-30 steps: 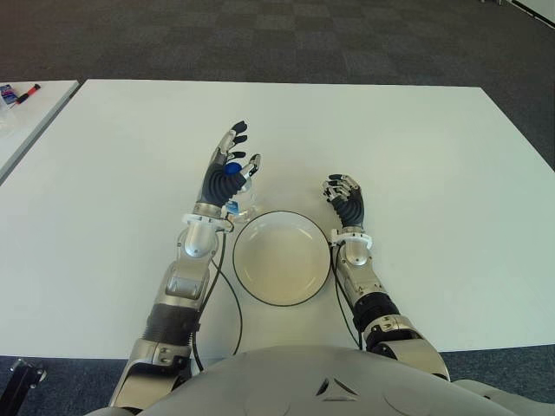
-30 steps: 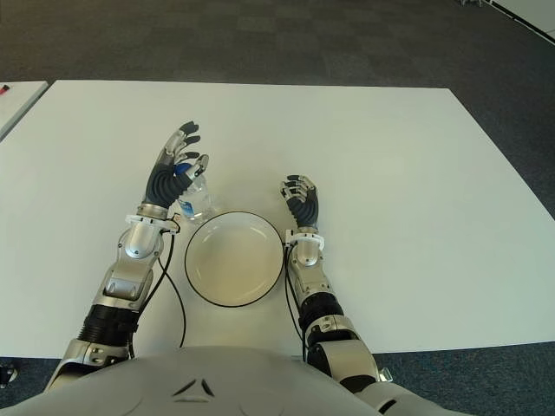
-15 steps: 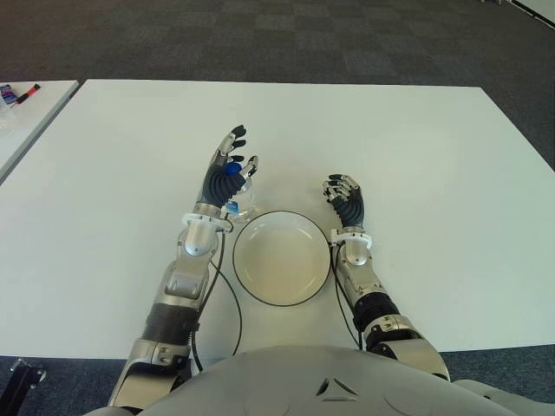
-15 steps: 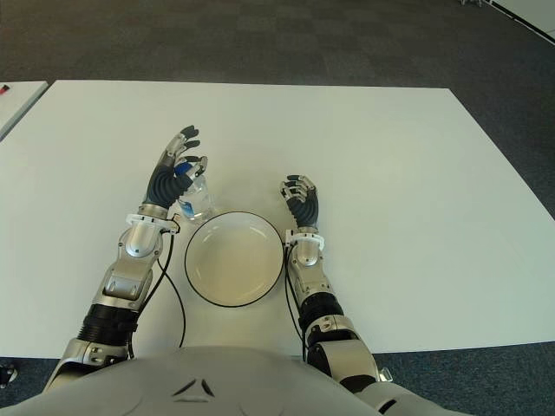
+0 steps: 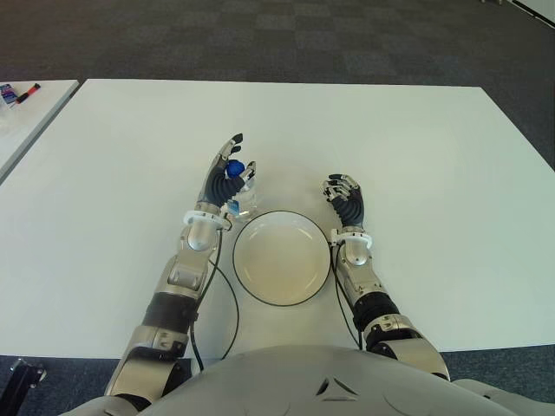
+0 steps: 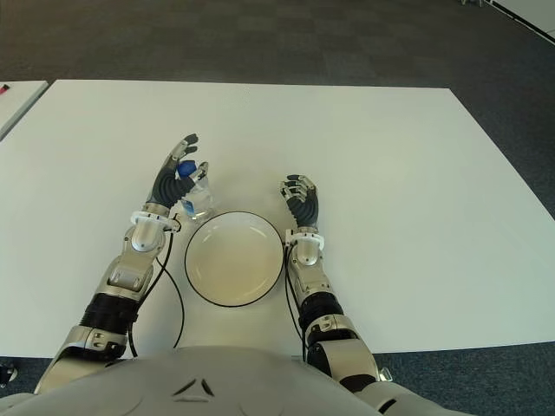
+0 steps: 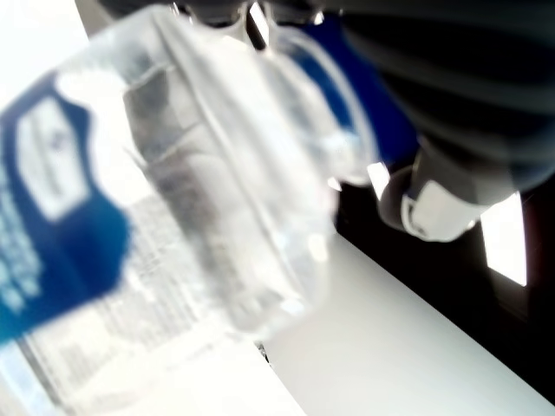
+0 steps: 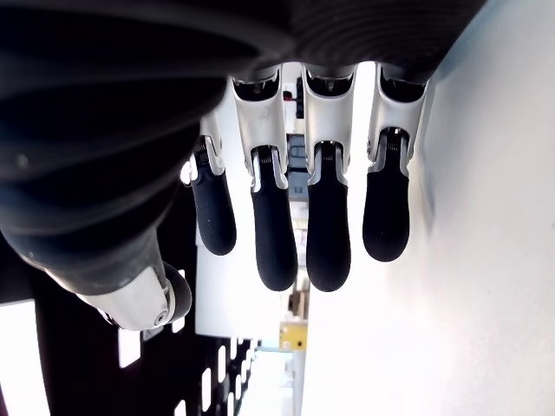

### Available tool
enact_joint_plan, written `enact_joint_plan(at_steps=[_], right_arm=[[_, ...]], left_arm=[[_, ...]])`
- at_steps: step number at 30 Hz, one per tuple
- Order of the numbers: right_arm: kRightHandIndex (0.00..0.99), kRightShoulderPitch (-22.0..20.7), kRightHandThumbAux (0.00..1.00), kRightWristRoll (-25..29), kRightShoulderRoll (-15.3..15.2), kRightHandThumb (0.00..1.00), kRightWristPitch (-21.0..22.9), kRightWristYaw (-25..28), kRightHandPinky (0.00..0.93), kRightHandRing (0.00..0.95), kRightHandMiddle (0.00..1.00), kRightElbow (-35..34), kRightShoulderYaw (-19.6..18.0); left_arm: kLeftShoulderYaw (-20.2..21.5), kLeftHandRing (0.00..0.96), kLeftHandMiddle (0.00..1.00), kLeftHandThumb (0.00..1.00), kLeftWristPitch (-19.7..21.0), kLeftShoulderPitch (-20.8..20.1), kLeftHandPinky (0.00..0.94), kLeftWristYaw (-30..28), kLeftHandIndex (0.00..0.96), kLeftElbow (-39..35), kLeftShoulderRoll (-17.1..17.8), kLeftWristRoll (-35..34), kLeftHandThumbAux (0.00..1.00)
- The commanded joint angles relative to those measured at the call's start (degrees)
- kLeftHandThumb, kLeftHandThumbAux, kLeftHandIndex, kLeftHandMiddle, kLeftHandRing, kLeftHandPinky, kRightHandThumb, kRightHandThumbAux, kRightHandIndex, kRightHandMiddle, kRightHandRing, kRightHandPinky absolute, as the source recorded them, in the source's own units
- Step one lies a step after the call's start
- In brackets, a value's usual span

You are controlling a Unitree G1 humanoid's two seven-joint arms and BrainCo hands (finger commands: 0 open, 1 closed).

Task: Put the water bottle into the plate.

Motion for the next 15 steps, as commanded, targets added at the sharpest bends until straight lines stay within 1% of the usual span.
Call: enact_joint_plan(at_steps=[1,15], right_arm=[[0.358,1.0,0.668,0.0,0.3,0.941,0.9,0.1,0.538,0.513,0.490,1.8,-0.1],[0.356,0.9,0.669,-0.1,0.4,0.941,0.7,-0.5,0.545,0.520,0.487,2.0,-0.2]], left_arm=[[-0.8,0.117,0.091,0.478,-0.9,-0.8,0.174,1.3,0.018,4.3,0.9,1.6,0.560],[-1.0,0.120,0.096,0.469,-4.0,-1.9,0.175,3.2,0.009,8.3,1.1,2.5,0.576]])
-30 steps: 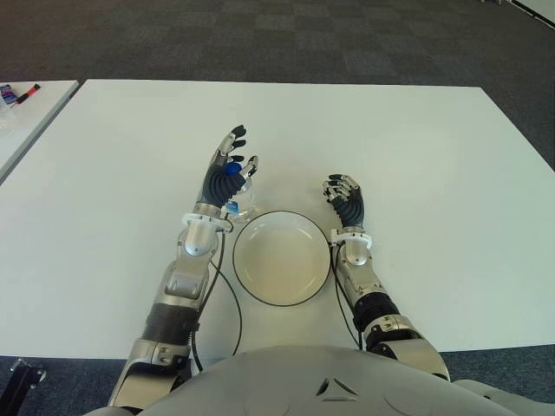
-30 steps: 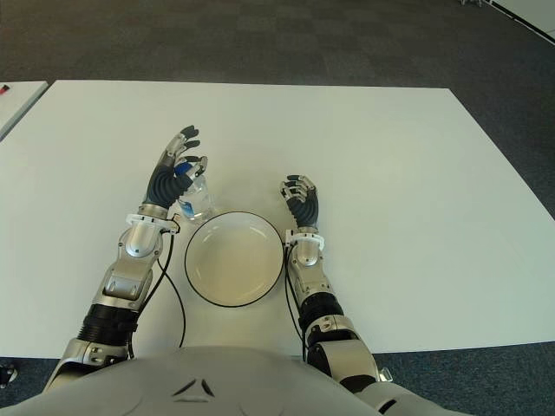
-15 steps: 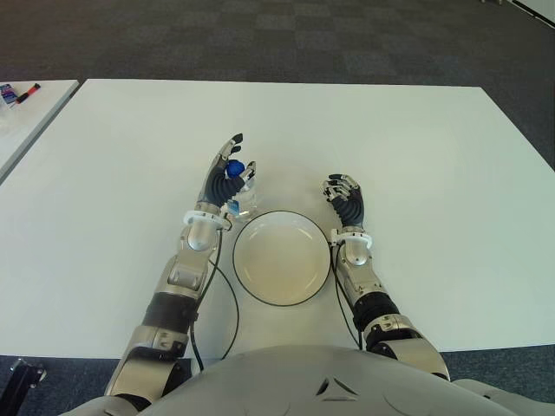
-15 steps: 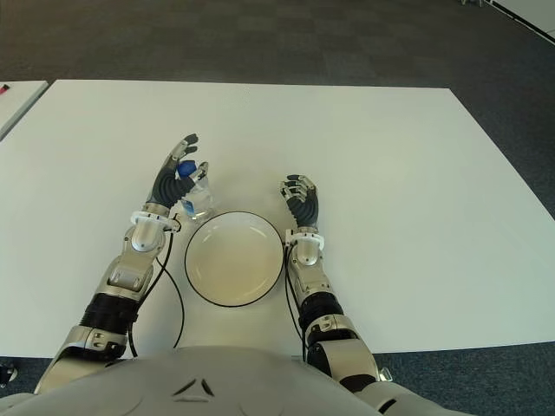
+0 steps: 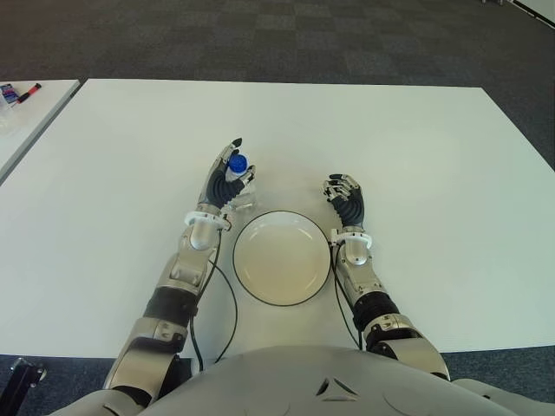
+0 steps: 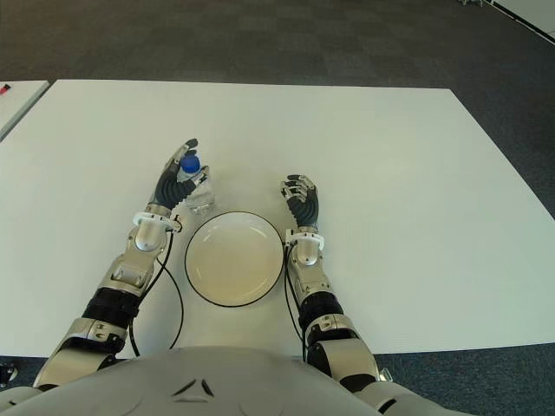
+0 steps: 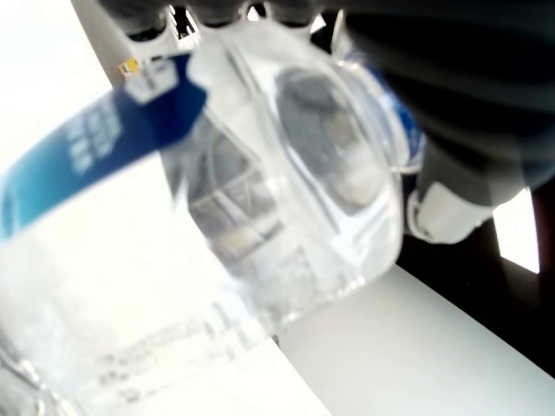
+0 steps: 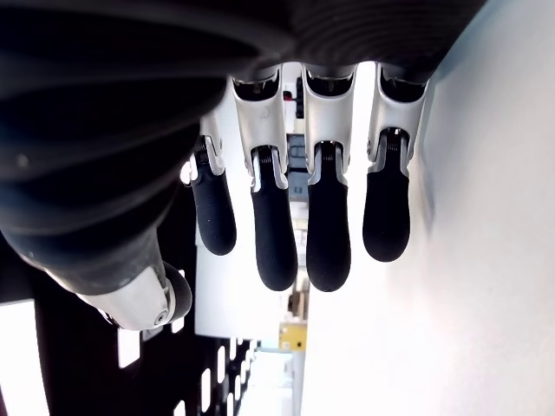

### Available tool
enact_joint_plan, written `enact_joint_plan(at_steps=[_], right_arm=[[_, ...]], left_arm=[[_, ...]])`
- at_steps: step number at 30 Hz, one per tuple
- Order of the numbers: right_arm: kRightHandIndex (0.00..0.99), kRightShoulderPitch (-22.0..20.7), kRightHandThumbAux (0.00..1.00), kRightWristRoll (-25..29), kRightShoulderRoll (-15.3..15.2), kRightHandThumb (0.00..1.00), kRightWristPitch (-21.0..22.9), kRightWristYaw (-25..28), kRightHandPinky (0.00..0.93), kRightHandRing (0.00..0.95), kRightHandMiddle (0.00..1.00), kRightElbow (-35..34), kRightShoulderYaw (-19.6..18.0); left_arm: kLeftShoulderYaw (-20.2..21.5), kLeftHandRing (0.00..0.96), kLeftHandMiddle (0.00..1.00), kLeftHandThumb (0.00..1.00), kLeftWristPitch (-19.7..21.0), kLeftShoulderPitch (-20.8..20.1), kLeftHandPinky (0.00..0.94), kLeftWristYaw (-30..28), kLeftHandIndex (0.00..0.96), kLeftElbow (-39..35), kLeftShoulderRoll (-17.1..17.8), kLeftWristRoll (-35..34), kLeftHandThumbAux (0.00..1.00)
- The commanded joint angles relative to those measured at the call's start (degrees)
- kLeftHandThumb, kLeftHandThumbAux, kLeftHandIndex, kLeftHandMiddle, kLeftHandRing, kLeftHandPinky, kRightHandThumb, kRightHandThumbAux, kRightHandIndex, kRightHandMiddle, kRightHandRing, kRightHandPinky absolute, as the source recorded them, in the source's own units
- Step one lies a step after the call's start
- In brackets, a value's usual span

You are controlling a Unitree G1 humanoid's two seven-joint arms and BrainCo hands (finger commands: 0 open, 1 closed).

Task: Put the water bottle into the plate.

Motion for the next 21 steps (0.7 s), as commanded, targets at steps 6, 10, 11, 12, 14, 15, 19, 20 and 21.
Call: enact_joint_plan(at_steps=[6,10,11,12,14,15,19,20,21], right_arm=[[0.355,1.1,0.669,-0.4,0.3,0.941,1.1,-0.3,0.546,0.518,0.487,1.6,0.0],[0.355,1.2,0.669,-0.4,0.2,0.941,1.1,-0.2,0.548,0.518,0.487,1.5,0.0],[0.355,1.2,0.669,-0.3,0.2,0.941,1.2,-0.2,0.548,0.518,0.487,1.5,0.0],[0.355,1.2,0.669,-0.3,0.2,0.941,1.2,-0.1,0.548,0.518,0.487,1.5,0.0],[0.355,1.2,0.669,-0.3,0.2,0.941,1.3,0.0,0.549,0.518,0.487,1.5,0.0],[0.355,1.2,0.669,-0.2,0.2,0.941,1.3,0.0,0.549,0.518,0.487,1.5,0.0],[0.355,1.2,0.669,0.1,0.3,0.941,1.3,0.3,0.548,0.519,0.487,1.5,-0.1],[0.355,1.2,0.669,0.2,0.3,0.941,1.2,0.3,0.545,0.519,0.487,1.5,-0.2],[0.355,1.2,0.669,0.2,0.3,0.941,1.2,0.3,0.544,0.519,0.487,1.5,-0.2]], left_arm=[[-0.8,0.113,0.089,0.455,-1.5,-0.6,0.169,1.0,0.006,2.4,0.5,0.8,0.583],[-0.9,0.111,0.087,0.451,-1.9,-0.7,0.171,1.1,0.004,3.0,0.5,0.7,0.582],[-0.9,0.111,0.087,0.451,-2.0,-0.8,0.172,1.1,0.004,3.1,0.6,0.6,0.581],[-0.9,0.111,0.087,0.452,-2.1,-0.8,0.172,1.1,0.004,3.2,0.6,0.6,0.580],[-0.9,0.110,0.087,0.452,-2.3,-0.8,0.174,1.2,0.004,3.4,0.6,0.4,0.578],[-0.9,0.111,0.087,0.453,-2.4,-0.8,0.176,1.2,0.004,3.4,0.5,0.4,0.577],[-0.9,0.115,0.089,0.455,-2.9,-0.8,0.188,1.3,0.007,3.6,0.5,0.1,0.573],[-0.9,0.115,0.089,0.457,-3.0,-0.8,0.190,1.3,0.008,3.6,0.5,0.1,0.573],[-0.9,0.116,0.089,0.459,-3.1,-0.8,0.191,1.3,0.008,3.6,0.5,0.0,0.574]])
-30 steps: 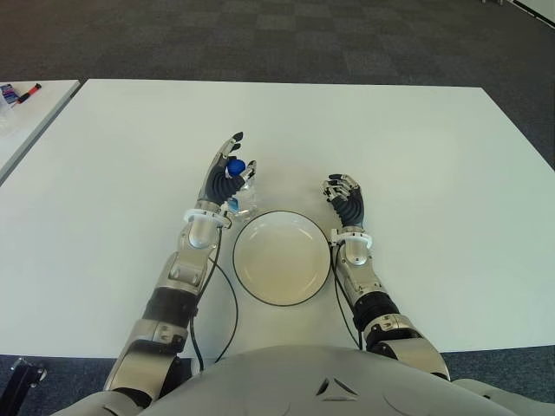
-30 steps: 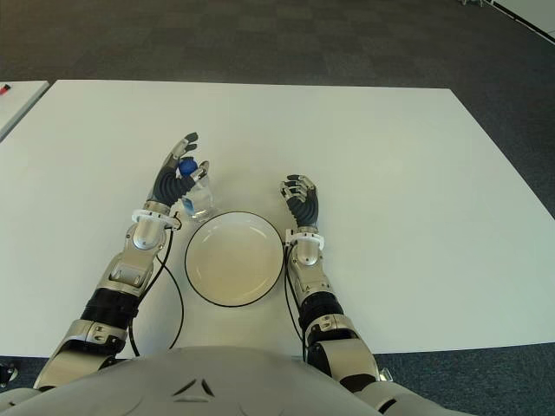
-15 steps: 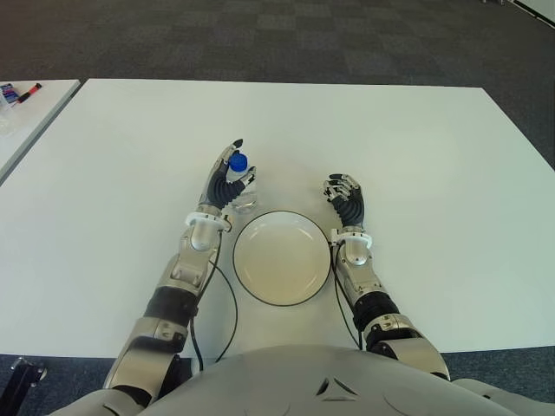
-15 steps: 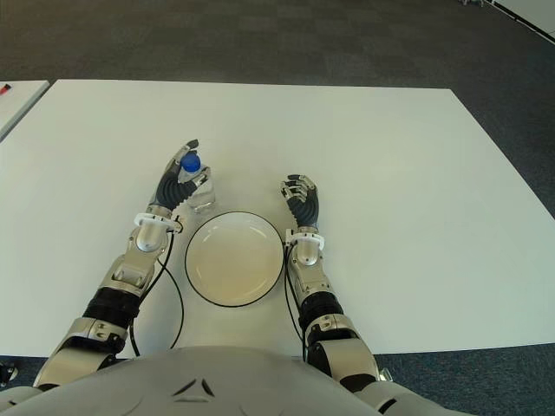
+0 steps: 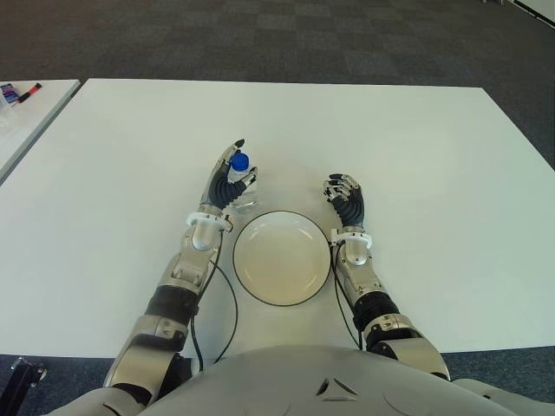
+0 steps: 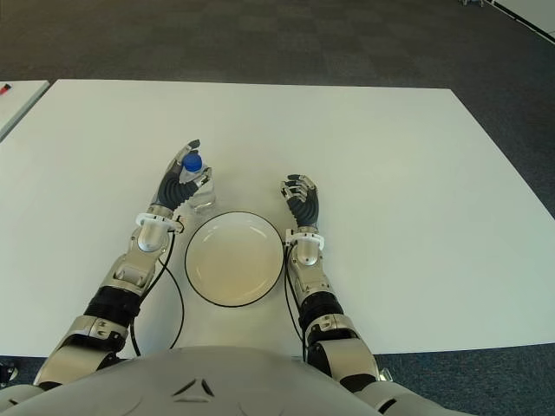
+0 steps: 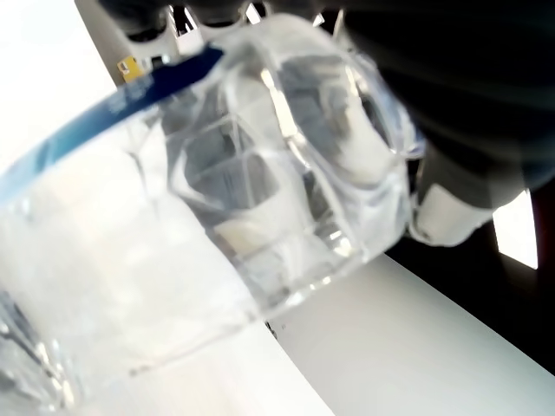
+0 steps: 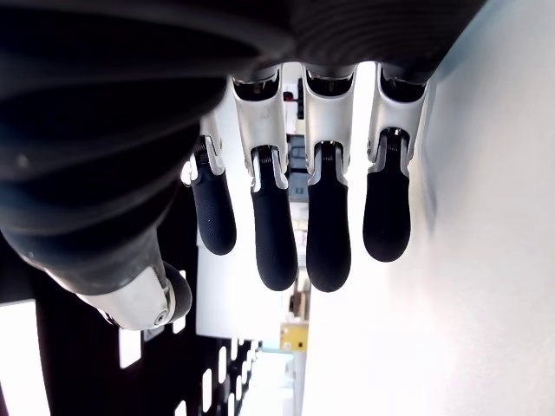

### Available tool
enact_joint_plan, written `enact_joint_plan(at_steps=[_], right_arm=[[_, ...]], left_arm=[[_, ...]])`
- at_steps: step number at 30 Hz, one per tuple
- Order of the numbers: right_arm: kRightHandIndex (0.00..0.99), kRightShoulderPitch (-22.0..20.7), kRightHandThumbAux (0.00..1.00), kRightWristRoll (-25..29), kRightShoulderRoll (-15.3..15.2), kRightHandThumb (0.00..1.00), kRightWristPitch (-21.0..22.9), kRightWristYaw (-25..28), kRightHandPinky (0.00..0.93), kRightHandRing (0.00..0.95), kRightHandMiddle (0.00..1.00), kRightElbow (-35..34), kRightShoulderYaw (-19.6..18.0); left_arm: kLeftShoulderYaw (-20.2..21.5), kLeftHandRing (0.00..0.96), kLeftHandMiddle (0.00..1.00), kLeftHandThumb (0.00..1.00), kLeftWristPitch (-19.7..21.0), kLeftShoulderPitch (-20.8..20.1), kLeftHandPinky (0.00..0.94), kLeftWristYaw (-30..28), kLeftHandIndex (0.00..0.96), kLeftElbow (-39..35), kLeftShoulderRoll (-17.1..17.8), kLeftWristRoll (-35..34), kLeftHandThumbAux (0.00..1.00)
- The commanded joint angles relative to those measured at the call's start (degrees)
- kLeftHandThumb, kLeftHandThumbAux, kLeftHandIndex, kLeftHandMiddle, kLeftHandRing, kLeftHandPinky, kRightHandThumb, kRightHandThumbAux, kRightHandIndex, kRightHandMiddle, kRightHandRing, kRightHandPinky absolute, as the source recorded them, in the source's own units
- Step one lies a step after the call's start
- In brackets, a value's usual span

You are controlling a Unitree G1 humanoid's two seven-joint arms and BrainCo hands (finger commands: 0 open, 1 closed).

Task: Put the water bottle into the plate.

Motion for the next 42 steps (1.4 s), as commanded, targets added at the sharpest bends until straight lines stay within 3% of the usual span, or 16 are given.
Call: enact_joint_plan(at_steps=[1,25,42], right_arm=[[0.355,1.2,0.669,0.3,0.4,0.941,1.2,0.3,0.542,0.519,0.487,1.5,-0.3],[0.356,1.1,0.668,0.1,0.2,0.942,1.3,0.4,0.543,0.518,0.488,1.7,-0.2],[0.355,1.0,0.669,0.2,0.3,0.942,0.9,0.3,0.545,0.520,0.486,2.0,-0.4]], left_arm=[[-0.2,0.116,0.089,0.461,-0.6,-0.1,0.193,0.4,0.009,1.2,0.3,0.0,0.573],[-0.3,0.146,0.108,0.496,-0.2,0.3,0.231,0.3,0.013,0.9,0.2,-0.2,0.582],[-0.4,0.111,0.086,0.515,1.1,0.3,0.168,0.0,0.010,2.0,0.0,-0.6,0.536]])
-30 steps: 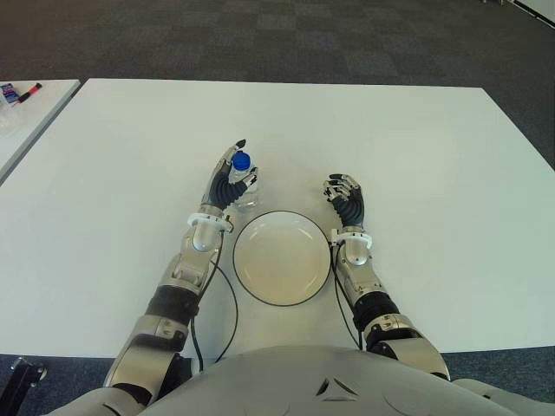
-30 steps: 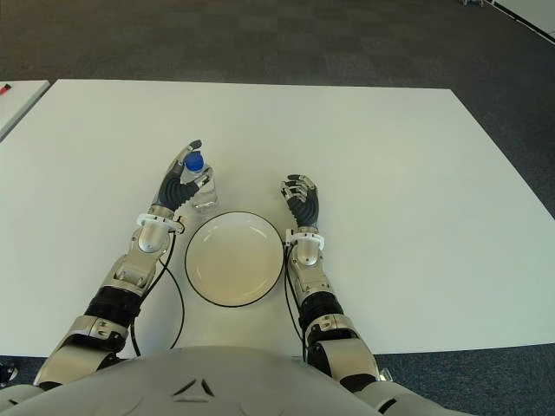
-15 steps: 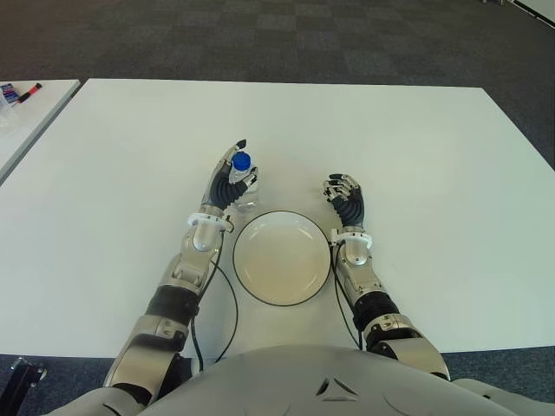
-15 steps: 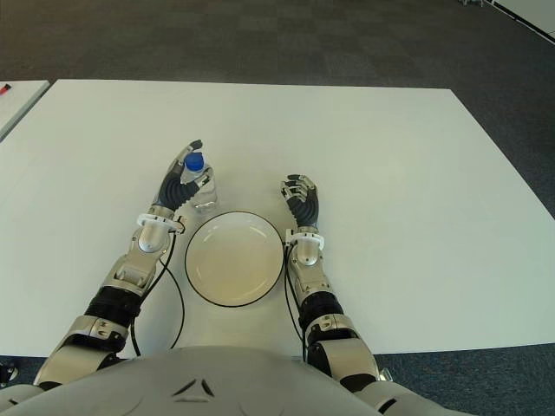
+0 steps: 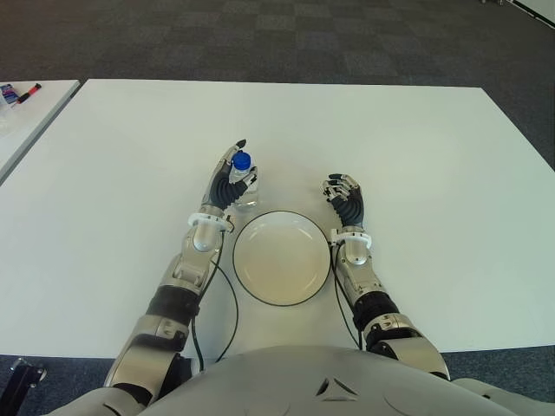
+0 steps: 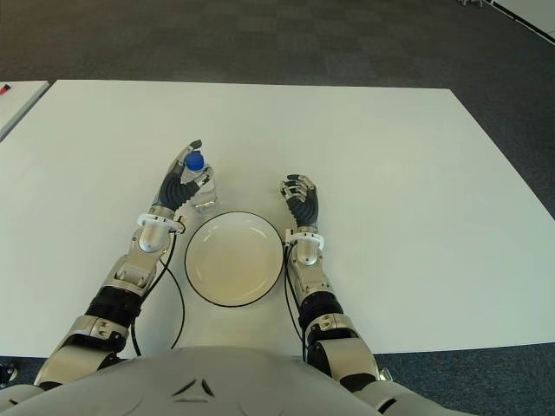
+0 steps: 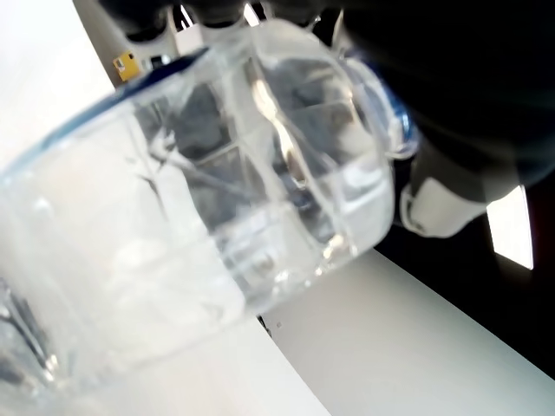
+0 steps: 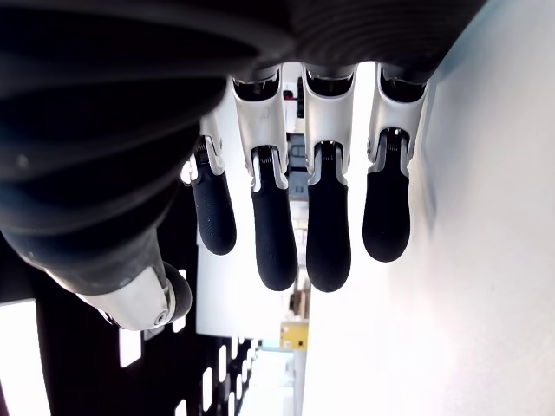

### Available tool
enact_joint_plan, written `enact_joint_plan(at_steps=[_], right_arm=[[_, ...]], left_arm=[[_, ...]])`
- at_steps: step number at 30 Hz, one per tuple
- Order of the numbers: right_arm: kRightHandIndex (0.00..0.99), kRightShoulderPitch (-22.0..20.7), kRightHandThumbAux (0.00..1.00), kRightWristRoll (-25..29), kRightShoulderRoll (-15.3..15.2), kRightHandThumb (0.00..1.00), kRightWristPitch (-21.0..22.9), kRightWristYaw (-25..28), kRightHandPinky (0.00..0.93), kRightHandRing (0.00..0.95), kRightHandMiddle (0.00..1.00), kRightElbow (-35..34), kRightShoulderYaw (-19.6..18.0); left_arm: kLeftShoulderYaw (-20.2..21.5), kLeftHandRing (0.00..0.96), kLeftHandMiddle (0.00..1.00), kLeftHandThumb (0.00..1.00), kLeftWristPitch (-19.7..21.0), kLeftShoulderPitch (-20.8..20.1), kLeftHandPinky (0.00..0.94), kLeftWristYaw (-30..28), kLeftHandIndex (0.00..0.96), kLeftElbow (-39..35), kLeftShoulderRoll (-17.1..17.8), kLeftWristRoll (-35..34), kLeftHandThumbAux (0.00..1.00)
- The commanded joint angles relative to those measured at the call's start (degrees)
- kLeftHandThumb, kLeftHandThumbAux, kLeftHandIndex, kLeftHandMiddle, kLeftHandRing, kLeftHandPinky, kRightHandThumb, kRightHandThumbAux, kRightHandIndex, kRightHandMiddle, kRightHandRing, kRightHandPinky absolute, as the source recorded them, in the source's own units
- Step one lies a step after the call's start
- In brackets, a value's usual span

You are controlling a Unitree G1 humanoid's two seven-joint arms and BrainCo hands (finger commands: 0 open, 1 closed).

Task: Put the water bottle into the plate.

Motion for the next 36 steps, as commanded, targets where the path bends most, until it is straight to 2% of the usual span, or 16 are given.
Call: enact_joint_plan(at_steps=[1,10,36], right_arm=[[0.355,1.2,0.669,0.1,0.2,0.942,1.1,0.0,0.546,0.520,0.486,1.6,-0.3],[0.355,1.3,0.669,0.3,0.3,0.942,1.1,0.1,0.546,0.520,0.486,1.6,-0.5],[0.358,0.9,0.668,0.2,0.0,0.941,1.0,0.4,0.535,0.513,0.488,2.0,-0.6]], left_arm=[[0.0,0.111,0.086,0.515,1.5,0.3,0.168,-0.3,0.010,1.6,0.1,-0.2,0.531],[0.0,0.129,0.100,0.538,0.9,0.2,0.204,-0.4,0.012,2.4,-0.1,-1.1,0.501],[0.4,0.117,0.076,0.573,-1.5,-0.5,0.204,-1.0,0.011,5.4,-0.8,-5.0,0.452]])
